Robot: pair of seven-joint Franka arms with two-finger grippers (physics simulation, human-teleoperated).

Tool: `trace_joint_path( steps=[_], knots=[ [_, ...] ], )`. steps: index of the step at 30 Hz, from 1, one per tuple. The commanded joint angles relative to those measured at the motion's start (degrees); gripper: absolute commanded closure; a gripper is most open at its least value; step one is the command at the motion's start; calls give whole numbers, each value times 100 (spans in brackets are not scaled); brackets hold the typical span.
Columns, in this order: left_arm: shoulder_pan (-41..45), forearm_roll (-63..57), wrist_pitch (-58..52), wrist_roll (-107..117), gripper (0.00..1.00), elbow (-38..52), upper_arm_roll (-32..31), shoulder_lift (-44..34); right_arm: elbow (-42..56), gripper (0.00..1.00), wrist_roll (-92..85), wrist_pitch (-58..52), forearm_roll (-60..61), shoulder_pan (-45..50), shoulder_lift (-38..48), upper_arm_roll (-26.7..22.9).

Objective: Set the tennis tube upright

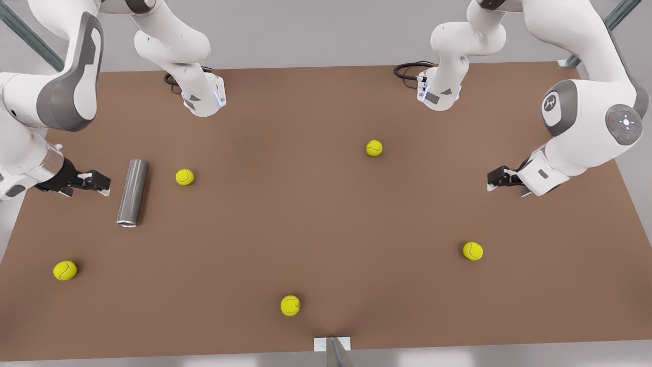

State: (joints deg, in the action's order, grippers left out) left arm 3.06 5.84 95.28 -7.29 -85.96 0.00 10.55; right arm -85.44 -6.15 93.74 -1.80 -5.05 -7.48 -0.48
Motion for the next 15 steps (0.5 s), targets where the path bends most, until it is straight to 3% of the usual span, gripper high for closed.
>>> trace_joint_path(
  steps=[1, 9, 12, 15],
  knots=[
    [-7, 14, -1, 0, 1, -9, 0, 0, -26, 0, 0, 4, 4, 22, 0, 4],
    [28, 23, -106, 26, 1, -70, -9, 17, -482, 0, -18, 48, 57, 48, 132, 30],
    [-7, 23, -607, 360, 1, -44, -9, -97, -1150, 0, 9, 83, 127, 39, 422, 364],
    [-77, 14, -870, 360, 1, -70, 0, -141, -1195, 0, 0, -383, 127, -5, 545, 382]
  ],
)
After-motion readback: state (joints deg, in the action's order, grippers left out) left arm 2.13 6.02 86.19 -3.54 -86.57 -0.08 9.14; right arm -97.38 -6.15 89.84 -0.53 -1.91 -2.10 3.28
